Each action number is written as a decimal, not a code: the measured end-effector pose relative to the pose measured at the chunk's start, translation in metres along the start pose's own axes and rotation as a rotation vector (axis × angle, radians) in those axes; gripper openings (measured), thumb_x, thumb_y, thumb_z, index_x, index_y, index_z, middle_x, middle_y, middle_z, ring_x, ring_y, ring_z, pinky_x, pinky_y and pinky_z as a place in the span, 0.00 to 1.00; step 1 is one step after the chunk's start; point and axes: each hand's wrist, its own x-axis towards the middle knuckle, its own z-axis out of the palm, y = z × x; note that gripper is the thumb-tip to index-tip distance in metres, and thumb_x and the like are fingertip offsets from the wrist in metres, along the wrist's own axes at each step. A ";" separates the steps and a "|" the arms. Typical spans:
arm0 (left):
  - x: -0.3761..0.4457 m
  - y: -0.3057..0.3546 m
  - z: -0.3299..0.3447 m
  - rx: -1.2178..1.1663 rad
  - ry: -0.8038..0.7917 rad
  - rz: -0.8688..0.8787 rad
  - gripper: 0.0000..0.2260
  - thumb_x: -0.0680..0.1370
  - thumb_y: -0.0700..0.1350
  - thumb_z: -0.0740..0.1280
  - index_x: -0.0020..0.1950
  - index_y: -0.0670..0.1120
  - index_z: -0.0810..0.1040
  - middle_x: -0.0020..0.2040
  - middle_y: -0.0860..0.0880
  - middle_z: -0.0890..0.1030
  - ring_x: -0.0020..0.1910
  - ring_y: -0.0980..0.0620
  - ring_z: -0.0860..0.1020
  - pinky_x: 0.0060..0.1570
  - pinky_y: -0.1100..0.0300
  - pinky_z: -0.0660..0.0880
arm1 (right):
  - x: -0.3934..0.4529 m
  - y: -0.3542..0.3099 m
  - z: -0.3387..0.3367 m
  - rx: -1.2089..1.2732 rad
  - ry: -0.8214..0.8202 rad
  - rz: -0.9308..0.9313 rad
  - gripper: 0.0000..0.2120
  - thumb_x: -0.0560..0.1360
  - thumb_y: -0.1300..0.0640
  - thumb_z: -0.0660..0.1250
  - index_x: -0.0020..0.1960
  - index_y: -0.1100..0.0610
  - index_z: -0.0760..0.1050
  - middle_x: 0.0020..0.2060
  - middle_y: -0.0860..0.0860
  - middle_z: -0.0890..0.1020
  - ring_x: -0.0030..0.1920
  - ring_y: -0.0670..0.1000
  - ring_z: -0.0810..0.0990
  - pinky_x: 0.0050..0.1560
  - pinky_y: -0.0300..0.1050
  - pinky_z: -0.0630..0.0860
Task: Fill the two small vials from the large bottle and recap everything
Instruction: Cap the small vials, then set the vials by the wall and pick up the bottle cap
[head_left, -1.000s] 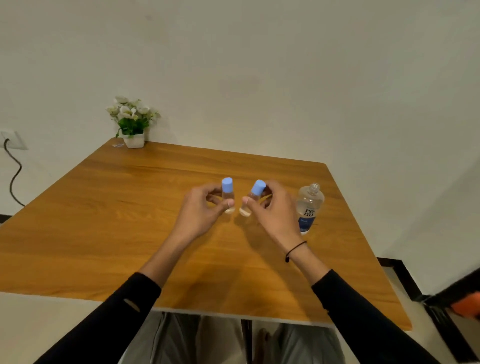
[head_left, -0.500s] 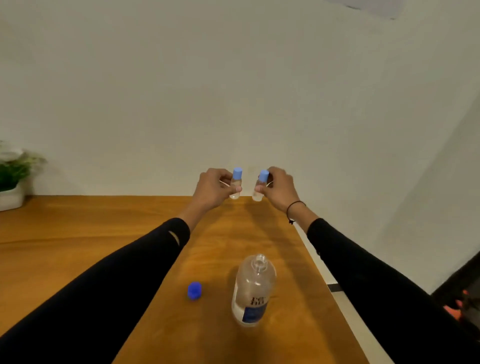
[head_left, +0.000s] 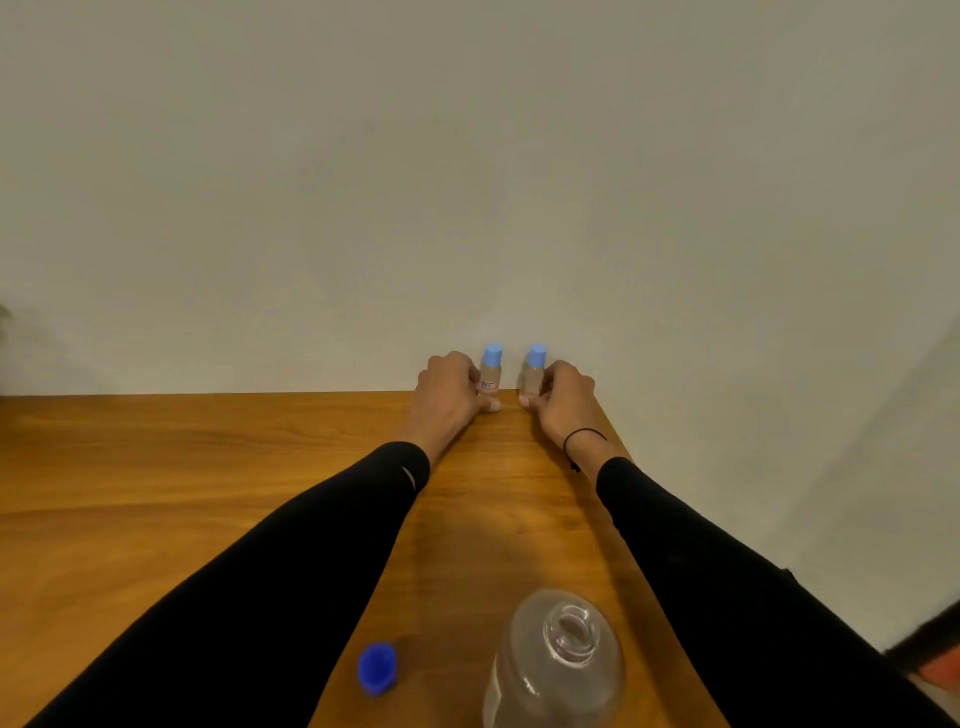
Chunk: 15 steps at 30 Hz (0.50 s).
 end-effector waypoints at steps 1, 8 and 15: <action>-0.003 -0.002 -0.002 0.017 0.008 -0.032 0.23 0.68 0.53 0.85 0.56 0.44 0.84 0.51 0.47 0.85 0.51 0.47 0.83 0.56 0.47 0.83 | -0.003 0.001 -0.001 0.009 0.004 0.016 0.17 0.75 0.57 0.78 0.57 0.60 0.75 0.50 0.55 0.81 0.50 0.57 0.82 0.53 0.56 0.81; -0.085 -0.017 -0.066 -0.061 -0.145 -0.030 0.11 0.77 0.52 0.78 0.58 0.51 0.84 0.50 0.55 0.84 0.50 0.56 0.82 0.48 0.60 0.80 | -0.056 0.007 -0.041 0.034 -0.108 0.037 0.25 0.78 0.60 0.73 0.71 0.54 0.66 0.56 0.55 0.79 0.53 0.54 0.80 0.57 0.50 0.79; -0.228 -0.034 -0.140 0.124 -0.568 0.258 0.23 0.74 0.61 0.78 0.67 0.58 0.82 0.60 0.62 0.82 0.55 0.62 0.80 0.51 0.66 0.77 | -0.148 -0.021 -0.091 0.239 -0.284 -0.068 0.14 0.82 0.64 0.67 0.67 0.56 0.72 0.51 0.60 0.84 0.46 0.55 0.86 0.49 0.52 0.85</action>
